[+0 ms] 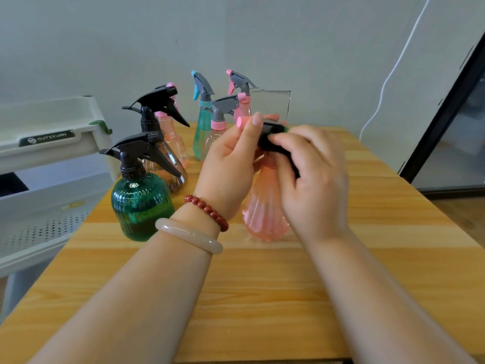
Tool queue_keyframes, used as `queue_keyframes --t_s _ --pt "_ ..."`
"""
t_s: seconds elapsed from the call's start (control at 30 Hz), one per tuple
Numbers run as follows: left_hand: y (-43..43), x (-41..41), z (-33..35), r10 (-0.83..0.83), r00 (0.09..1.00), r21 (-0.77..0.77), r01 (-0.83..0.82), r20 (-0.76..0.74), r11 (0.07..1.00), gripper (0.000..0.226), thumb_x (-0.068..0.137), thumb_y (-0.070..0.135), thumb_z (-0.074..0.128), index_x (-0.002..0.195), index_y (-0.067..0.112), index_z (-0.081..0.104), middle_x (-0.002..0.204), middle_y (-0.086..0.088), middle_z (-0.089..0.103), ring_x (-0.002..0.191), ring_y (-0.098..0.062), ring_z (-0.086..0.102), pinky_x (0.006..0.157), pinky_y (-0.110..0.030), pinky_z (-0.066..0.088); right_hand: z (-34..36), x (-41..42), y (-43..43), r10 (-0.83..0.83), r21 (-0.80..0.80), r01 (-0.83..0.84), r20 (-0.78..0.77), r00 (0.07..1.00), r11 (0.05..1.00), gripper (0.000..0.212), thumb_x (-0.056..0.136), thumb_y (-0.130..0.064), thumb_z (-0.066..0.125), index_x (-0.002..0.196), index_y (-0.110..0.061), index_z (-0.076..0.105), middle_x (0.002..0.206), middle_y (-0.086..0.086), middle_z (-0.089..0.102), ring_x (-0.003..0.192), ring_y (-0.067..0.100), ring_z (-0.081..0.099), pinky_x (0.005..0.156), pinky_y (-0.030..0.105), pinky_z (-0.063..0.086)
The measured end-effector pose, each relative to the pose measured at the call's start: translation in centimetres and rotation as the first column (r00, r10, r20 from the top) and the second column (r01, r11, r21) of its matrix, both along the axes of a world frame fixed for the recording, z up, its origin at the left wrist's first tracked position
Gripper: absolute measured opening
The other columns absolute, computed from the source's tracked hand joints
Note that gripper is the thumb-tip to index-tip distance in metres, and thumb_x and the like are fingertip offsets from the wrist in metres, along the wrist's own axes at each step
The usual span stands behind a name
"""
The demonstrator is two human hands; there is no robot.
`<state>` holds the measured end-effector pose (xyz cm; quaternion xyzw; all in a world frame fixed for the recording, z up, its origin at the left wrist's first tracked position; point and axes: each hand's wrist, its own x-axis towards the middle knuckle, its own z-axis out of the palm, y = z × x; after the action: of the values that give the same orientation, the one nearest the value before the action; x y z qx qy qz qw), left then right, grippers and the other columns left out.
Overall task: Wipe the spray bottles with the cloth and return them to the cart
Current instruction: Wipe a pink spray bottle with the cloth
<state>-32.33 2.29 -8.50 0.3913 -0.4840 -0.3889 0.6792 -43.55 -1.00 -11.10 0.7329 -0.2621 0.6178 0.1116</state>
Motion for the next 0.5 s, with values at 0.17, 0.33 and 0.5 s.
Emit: queue_keyframes --t_s 0.17,0.33,0.5 --pt "-0.1 0.0 -0.1 0.014 1.0 -0.006 -0.014 0.013 1.0 0.037 0.105 0.029 0.041 0.114 0.007 0.068 0.104 -0.004 0.075 0.1 -0.014 0.07 0.087 -0.028 0.057 -0.7 0.0 0.3 0.011 0.082 -0.016 0.064 0.998 0.997 0.013 0.088 0.001 0.065 0.099 -0.001 0.071 0.1 0.01 0.066 0.096 0.023 0.058 0.091 0.026 0.042" --pt "0.1 0.0 -0.1 0.012 1.0 0.009 -0.012 0.011 1.0 0.037 0.105 0.03 0.041 0.113 0.006 0.068 0.096 -0.001 0.074 0.088 -0.009 0.069 0.08 -0.025 0.056 -0.5 0.4 0.4 -0.005 0.116 -0.008 0.118 0.993 0.993 0.015 0.088 0.001 0.065 0.101 -0.003 0.071 0.101 0.008 0.065 0.096 0.022 0.058 0.09 0.02 0.04" --pt "0.5 0.2 0.2 -0.042 0.999 0.035 0.041 0.027 0.999 0.04 0.105 0.032 0.037 0.121 0.006 0.063 0.089 0.005 0.075 0.089 -0.006 0.07 0.079 -0.022 0.056 -1.0 0.9 1.3 0.009 0.202 -0.034 0.125 0.992 0.979 0.018 0.086 0.001 0.066 0.101 -0.006 0.072 0.1 0.004 0.065 0.094 0.026 0.06 0.088 0.019 0.041"
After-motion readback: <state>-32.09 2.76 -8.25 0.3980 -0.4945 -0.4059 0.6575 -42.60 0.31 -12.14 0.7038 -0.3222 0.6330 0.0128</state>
